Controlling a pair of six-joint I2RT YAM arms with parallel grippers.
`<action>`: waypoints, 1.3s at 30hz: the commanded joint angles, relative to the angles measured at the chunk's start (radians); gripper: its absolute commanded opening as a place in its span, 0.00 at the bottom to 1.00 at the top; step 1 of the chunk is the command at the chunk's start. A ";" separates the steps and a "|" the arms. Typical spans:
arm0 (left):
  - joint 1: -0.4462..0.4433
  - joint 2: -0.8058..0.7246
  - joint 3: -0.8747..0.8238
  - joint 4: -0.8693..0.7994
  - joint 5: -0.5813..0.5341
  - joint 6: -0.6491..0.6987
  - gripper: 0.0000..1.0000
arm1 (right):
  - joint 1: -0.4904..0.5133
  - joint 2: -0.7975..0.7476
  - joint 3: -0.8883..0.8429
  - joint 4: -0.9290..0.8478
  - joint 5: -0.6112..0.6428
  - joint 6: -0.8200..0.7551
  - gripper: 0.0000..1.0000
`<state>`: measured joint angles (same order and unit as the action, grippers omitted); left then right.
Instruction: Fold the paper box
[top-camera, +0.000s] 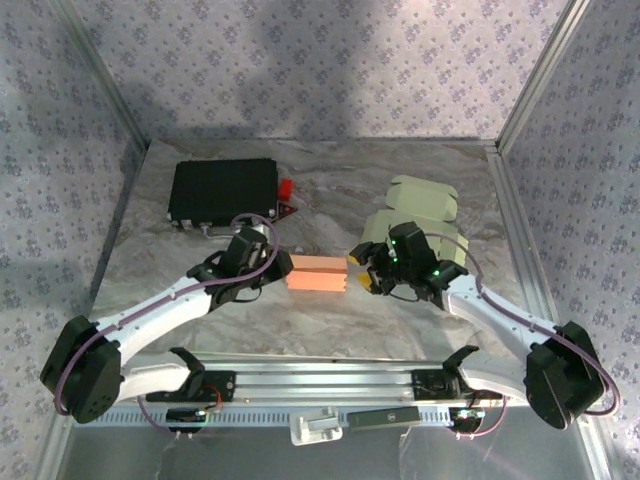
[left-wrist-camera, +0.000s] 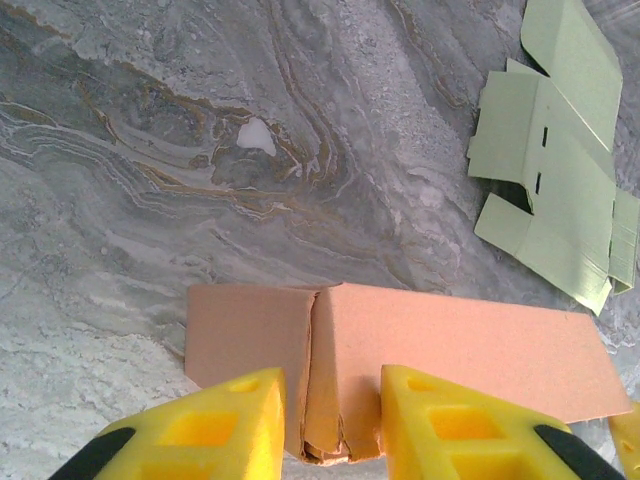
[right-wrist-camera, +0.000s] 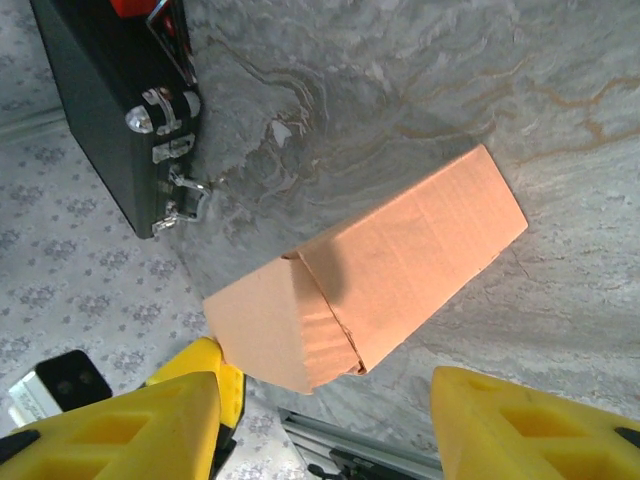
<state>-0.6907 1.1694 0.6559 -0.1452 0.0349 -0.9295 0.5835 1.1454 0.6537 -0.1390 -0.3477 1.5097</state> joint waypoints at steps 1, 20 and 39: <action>-0.010 -0.004 -0.001 -0.042 -0.025 -0.003 0.30 | 0.019 0.021 0.025 0.016 0.012 -0.007 0.57; -0.013 -0.010 0.009 -0.056 -0.032 0.004 0.30 | 0.040 0.067 -0.012 0.074 0.009 0.011 0.47; -0.015 -0.013 0.024 -0.065 -0.030 0.009 0.30 | 0.030 0.092 -0.034 0.069 0.010 0.008 0.28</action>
<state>-0.7017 1.1667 0.6563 -0.1570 0.0212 -0.9291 0.6182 1.2190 0.6369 -0.0536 -0.3477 1.5143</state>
